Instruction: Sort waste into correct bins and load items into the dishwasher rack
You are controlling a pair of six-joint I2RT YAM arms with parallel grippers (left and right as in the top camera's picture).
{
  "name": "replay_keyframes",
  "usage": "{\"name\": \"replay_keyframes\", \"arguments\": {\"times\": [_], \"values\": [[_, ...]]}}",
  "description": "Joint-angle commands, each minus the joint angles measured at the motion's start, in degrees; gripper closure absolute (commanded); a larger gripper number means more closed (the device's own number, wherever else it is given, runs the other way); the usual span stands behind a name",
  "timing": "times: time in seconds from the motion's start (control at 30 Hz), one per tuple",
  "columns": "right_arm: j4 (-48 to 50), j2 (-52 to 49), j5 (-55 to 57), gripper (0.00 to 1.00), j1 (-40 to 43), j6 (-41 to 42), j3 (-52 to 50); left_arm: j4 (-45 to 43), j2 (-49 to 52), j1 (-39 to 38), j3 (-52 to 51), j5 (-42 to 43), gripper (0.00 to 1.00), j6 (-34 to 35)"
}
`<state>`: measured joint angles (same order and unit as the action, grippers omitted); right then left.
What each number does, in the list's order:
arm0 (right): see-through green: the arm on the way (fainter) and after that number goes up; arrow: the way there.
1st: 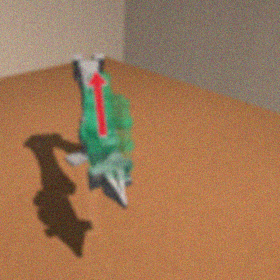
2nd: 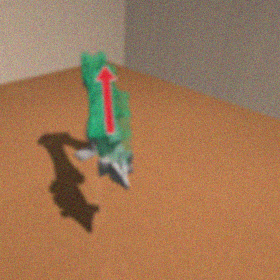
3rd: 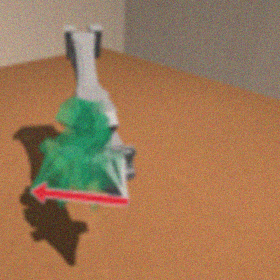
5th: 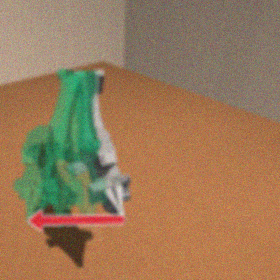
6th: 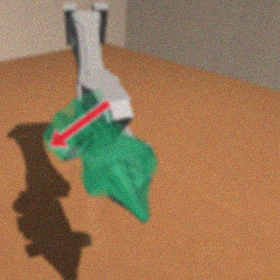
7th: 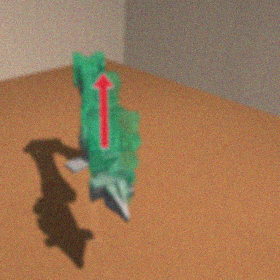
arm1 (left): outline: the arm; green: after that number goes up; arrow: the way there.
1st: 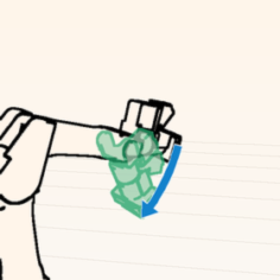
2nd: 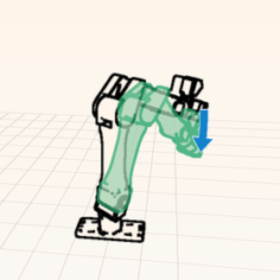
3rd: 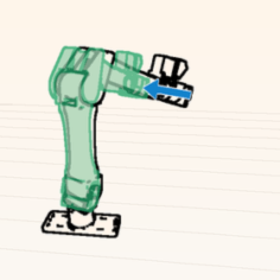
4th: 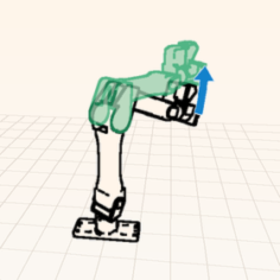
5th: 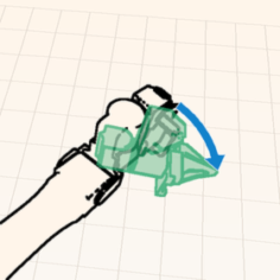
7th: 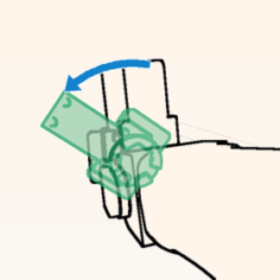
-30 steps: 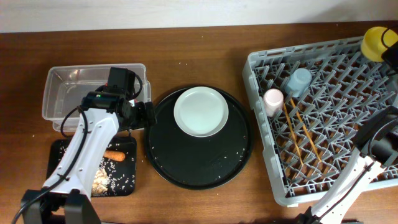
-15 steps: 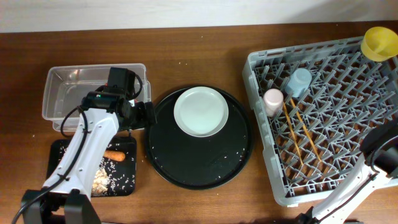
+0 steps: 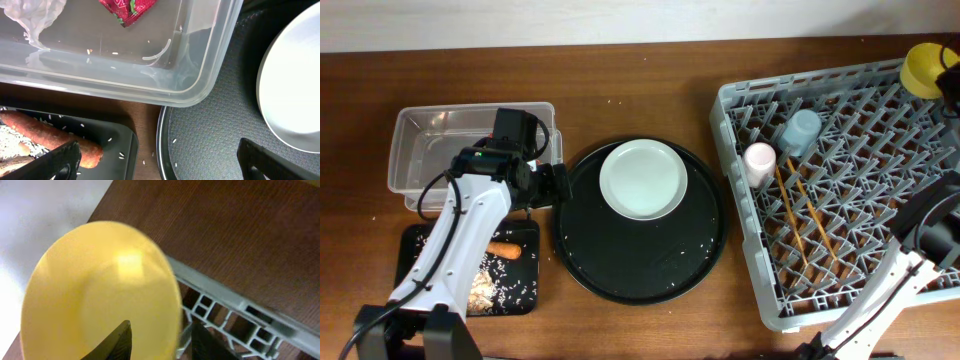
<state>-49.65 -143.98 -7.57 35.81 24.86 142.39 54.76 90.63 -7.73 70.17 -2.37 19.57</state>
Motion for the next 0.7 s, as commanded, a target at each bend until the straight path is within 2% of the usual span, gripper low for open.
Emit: {"name": "replay_keyframes", "arguments": {"times": [0.0, 0.1, 0.2, 0.3, 0.4, 0.47, 0.57, 0.63, 0.67], "values": [[-1.0, -0.2, 0.5, 0.67, -0.6, 0.1, -0.5, -0.1, -0.8, 0.1, 0.1, 0.0, 0.01, 0.1], [-1.1, -0.2, 0.5, 0.85, -0.5, 0.1, -0.5, -0.1, -0.8, 0.1, 0.1, 0.0, 0.01, 0.1], [-1.6, -0.2, 0.5, 0.96, -0.6, 0.0, -0.5, -0.1, -0.8, 0.1, 0.1, 0.0, 0.01, 0.1], [-1.6, 0.1, 0.5, 0.96, -0.6, -2.5, 0.3, -0.1, -0.8, 0.1, 0.1, 0.0, 0.01, 0.1], [-3.4, 4.0, 0.1, 0.96, -0.6, -10.6, 1.2, -0.1, -0.8, 0.1, 0.1, 0.0, 0.01, 0.1], [-6.6, 7.4, -5.2, 0.96, -0.7, -17.5, 1.2, -0.1, -0.8, 0.1, 0.1, 0.0, 0.01, 0.1], [-13.2, 11.9, -7.9, 0.96, -1.7, -19.3, 1.2, -0.1, -0.8, 0.1, 0.1, 0.0, 0.01, 0.1], [-16.2, 13.1, -4.3, 0.96, -1.8, -23.2, 1.2, -0.1, -0.8, 0.1, 0.1, 0.0, 0.01, 0.1], [-17.0, 13.2, 3.6, 0.96, -1.8, -23.6, 1.2, -0.1, -0.8, 0.1, 0.1, 0.0, 0.01, 0.1]]}}
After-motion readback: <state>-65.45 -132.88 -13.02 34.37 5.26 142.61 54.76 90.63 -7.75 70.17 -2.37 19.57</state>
